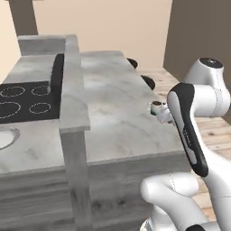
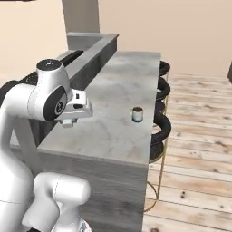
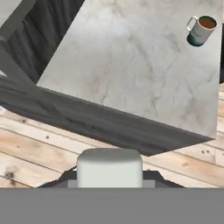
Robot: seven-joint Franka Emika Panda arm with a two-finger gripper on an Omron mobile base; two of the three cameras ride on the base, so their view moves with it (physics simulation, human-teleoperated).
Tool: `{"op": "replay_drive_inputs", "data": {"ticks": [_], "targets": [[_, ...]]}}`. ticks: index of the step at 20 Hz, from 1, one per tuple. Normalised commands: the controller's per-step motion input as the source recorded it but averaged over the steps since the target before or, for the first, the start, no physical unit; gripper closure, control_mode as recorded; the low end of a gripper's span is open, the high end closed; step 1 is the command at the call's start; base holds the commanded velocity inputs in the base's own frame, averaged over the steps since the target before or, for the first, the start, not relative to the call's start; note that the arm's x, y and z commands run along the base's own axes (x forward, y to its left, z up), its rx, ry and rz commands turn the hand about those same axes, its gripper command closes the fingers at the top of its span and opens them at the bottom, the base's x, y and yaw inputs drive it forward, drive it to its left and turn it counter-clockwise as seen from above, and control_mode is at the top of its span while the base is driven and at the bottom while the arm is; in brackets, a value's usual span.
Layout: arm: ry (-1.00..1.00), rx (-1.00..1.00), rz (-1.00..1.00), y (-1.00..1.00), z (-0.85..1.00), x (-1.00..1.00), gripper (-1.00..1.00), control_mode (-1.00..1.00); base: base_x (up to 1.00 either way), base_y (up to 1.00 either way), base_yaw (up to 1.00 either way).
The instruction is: Pick up the marshmallow and place it in the cup of hot chocolate on the dining counter.
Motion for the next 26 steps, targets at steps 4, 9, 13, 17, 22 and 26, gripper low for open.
{"op": "replay_drive_inputs", "data": {"ticks": [4, 9, 13, 17, 22, 26], "targets": [[0.0, 0.0, 0.0, 0.0, 0.0, 0.0, 1.0, 1.0, -0.79, -1.0, 0.43], [0.0, 0.0, 0.0, 0.0, 0.0, 0.0, 1.0, 1.0, -1.0, -1.0, 0.29], [0.0, 0.0, 0.0, 0.0, 0.0, 0.0, 1.0, 1.0, -0.41, -1.0, 0.52], [0.0, 0.0, 0.0, 0.0, 0.0, 0.0, 1.0, 1.0, 0.04, -0.69, 0.83], [0.0, 0.0, 0.0, 0.0, 0.0, 0.0, 1.0, 1.0, 0.26, -0.55, 0.82], [0.0, 0.0, 0.0, 0.0, 0.0, 0.0, 1.0, 1.0, 0.02, -1.0, 0.46]]}}
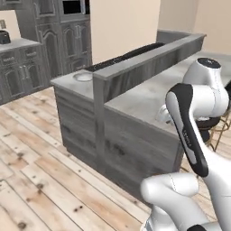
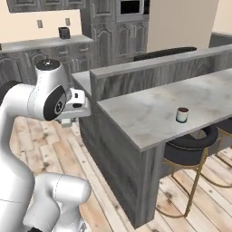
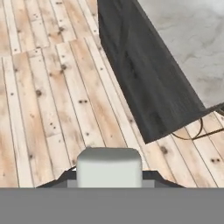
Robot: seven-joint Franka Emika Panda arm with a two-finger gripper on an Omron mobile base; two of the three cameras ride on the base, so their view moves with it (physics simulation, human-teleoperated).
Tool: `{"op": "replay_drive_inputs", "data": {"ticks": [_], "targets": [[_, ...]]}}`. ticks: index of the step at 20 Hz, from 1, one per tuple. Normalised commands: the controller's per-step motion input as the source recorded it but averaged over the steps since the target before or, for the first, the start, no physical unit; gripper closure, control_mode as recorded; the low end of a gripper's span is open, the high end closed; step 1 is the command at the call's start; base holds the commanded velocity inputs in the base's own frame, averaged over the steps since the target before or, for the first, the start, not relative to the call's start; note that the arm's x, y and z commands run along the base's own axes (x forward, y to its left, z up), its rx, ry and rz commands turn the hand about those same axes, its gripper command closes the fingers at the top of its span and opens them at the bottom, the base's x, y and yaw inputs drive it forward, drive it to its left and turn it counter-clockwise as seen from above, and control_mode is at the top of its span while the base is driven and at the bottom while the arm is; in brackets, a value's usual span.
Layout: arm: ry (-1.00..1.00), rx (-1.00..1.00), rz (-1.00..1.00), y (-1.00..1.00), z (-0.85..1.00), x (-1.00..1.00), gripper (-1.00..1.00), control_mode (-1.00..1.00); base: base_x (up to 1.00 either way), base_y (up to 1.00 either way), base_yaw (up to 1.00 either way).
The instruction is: Pick up the marshmallow and place it in the cup of hot chocolate on the dining counter.
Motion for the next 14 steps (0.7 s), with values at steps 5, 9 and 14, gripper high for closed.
{"op": "replay_drive_inputs", "data": {"ticks": [5, 9, 14], "targets": [[0.0, 0.0, 0.0, 0.0, 0.0, 0.0, 1.0, 1.0, 0.0, -1.0, 0.3], [0.0, 0.0, 0.0, 0.0, 0.0, 0.0, 1.0, 1.0, 0.0, -1.0, 0.25], [0.0, 0.0, 0.0, 0.0, 0.0, 0.0, 1.0, 1.0, 0.08, -1.0, 0.28]]}}
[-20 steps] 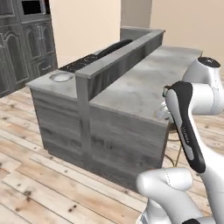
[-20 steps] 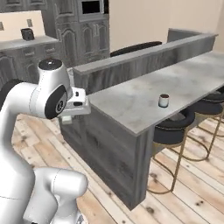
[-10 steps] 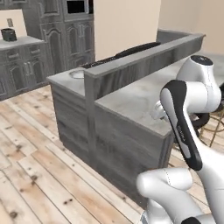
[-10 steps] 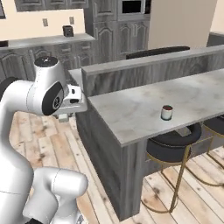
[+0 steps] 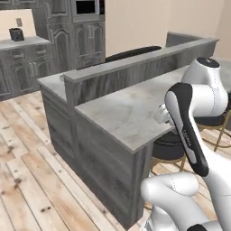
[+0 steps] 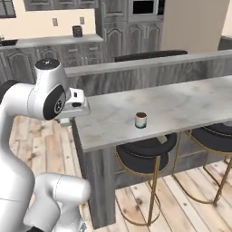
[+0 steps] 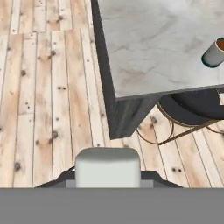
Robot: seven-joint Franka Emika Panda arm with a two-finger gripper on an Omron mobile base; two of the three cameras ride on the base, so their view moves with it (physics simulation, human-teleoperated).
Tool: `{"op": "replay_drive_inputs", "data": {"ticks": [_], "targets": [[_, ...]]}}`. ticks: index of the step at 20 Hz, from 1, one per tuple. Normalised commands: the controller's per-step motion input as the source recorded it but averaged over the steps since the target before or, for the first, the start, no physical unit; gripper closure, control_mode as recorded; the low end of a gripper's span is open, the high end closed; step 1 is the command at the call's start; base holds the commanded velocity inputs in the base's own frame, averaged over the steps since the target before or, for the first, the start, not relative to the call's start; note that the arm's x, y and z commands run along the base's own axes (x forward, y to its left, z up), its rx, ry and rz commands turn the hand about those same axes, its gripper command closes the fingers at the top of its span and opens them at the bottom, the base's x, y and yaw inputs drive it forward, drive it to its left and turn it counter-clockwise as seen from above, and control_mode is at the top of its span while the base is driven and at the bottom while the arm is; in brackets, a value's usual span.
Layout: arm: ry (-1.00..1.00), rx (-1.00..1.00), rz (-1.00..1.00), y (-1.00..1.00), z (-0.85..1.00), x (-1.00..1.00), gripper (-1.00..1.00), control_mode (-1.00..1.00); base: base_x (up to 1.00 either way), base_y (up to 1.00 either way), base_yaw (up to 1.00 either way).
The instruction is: Pick up the marshmallow and place it in the cup of hot chocolate on the dining counter.
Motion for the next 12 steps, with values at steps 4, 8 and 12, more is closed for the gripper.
{"op": "replay_drive_inputs", "data": {"ticks": [4, 8, 12], "targets": [[0.0, 0.0, 0.0, 0.0, 0.0, 0.0, 1.0, 1.0, 0.29, -1.0, 0.34], [0.0, 0.0, 0.0, 0.0, 0.0, 0.0, 1.0, 1.0, 0.33, -1.0, 0.41], [0.0, 0.0, 0.0, 0.0, 0.0, 0.0, 1.0, 1.0, 0.23, -1.0, 0.4]]}}
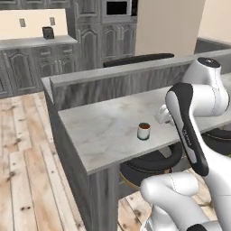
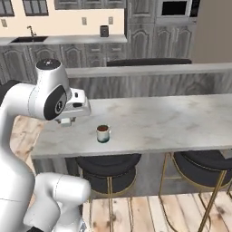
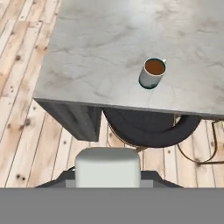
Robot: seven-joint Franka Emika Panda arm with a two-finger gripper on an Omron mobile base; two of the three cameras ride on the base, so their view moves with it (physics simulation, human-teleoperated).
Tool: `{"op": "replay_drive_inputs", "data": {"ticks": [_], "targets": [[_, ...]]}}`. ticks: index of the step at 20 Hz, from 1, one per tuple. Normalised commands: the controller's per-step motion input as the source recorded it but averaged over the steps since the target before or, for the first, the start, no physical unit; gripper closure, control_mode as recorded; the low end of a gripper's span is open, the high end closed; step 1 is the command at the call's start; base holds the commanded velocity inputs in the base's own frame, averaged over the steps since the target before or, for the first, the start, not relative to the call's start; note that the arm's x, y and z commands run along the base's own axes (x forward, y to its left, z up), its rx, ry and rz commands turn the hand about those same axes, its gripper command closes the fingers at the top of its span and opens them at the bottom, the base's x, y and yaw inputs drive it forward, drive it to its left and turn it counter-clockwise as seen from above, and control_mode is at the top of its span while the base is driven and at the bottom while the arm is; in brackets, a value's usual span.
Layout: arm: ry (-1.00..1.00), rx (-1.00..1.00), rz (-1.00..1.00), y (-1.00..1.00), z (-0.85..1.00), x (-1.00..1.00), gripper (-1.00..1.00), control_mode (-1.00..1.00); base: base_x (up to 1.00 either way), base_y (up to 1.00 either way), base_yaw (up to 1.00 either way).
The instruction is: Pick up the marshmallow and place it in the cup of hot chocolate on the dining counter.
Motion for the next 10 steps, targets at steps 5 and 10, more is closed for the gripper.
{"op": "replay_drive_inputs", "data": {"ticks": [5, 10], "targets": [[0.0, 0.0, 0.0, 0.0, 0.0, 0.0, 1.0, 1.0, 0.15, -0.9, 0.34], [0.0, 0.0, 0.0, 0.0, 0.0, 0.0, 1.0, 1.0, 0.32, -0.53, 0.24]]}}
